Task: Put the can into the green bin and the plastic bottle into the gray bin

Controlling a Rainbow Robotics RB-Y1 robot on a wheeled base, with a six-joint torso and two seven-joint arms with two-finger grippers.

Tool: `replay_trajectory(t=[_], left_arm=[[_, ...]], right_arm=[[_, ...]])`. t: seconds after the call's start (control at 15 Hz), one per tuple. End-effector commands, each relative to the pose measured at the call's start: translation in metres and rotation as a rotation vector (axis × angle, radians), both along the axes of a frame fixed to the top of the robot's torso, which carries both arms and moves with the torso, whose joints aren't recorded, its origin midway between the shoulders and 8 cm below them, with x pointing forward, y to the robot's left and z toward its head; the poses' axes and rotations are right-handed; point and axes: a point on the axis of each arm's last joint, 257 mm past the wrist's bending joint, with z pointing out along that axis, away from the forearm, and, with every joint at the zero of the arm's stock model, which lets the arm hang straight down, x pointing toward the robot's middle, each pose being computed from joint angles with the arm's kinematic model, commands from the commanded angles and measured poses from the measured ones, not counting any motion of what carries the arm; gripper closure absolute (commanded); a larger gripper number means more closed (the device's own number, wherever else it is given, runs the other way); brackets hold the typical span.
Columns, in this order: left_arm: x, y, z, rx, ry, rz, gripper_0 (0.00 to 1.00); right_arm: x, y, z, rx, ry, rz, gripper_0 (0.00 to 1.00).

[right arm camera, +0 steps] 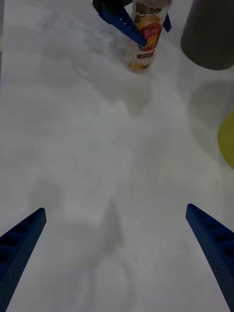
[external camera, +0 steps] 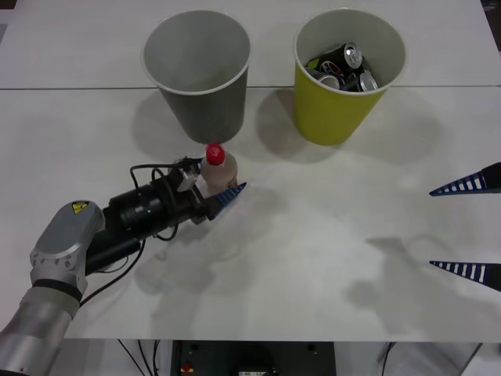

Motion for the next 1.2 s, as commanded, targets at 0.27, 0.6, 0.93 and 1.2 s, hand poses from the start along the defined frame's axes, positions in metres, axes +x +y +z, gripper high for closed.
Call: replay_trajectory(t=[0.27, 0.6, 0.93, 1.2], left_arm=[[-0.001, -0.001, 0.004, -0.017, -0.002, -0.004, 1.0], [-0.006, 0.014, 0.01, -0.004, 0.002, -0.033, 1.0], [-0.019, 0.05, 0.023, 0.098, 0.092, -0.019, 1.0], [-0.048, 0.077, 0.042, 0.174, 0.262, 0.024, 1.0]], right_arm=[[0.0, 0.0, 0.0, 0.0, 0.0, 0.0, 0.0], [0.0, 0.0, 0.0, 0.0, 0.0, 0.0, 0.0], [0.0, 0.0, 0.0, 0.0, 0.0, 0.0, 0.0], [0.0, 0.0, 0.0, 0.0, 0.0, 0.0, 0.0]])
